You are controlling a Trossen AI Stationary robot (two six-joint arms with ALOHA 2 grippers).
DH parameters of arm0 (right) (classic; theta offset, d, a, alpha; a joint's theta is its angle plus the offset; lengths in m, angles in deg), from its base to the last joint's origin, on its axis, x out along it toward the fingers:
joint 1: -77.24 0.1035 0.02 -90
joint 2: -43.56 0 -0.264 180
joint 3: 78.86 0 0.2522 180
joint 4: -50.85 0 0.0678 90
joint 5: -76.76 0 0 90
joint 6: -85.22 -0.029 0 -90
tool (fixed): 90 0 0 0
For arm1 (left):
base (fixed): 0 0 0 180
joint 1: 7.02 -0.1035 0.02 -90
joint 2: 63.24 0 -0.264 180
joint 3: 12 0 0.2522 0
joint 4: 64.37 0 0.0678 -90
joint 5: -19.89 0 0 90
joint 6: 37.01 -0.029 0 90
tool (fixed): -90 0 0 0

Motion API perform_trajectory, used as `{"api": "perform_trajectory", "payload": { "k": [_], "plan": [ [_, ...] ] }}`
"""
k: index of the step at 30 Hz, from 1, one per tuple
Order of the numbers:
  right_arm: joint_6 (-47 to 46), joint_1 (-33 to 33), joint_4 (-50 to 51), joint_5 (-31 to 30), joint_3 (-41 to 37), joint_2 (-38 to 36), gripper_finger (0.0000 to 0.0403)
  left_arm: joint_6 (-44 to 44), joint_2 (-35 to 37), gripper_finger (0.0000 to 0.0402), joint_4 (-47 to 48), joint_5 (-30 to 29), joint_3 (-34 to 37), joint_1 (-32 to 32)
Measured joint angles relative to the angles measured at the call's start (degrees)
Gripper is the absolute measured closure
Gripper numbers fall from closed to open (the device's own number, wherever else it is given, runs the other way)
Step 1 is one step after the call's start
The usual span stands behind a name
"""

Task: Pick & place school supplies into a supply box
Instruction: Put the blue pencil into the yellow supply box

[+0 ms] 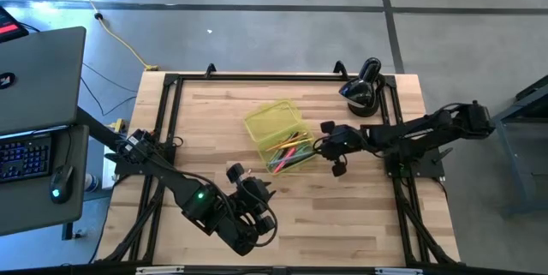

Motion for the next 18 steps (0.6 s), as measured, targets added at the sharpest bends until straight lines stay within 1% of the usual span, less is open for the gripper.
{"api": "perform_trajectory", "payload": {
  "k": [4,18],
  "plan": [
    [0.1,0.0,-1.7,0.2,0.0,0.0,0.0403,0.0,0.0,0.0259,0.0,0.0,0.0,0.0],
    [1.2,0.1,-2.4,-0.2,0.0,0.0,0.0402,0.0,0.0,0.0258,0.0,0.7,0.0,0.0]
  ]
}}
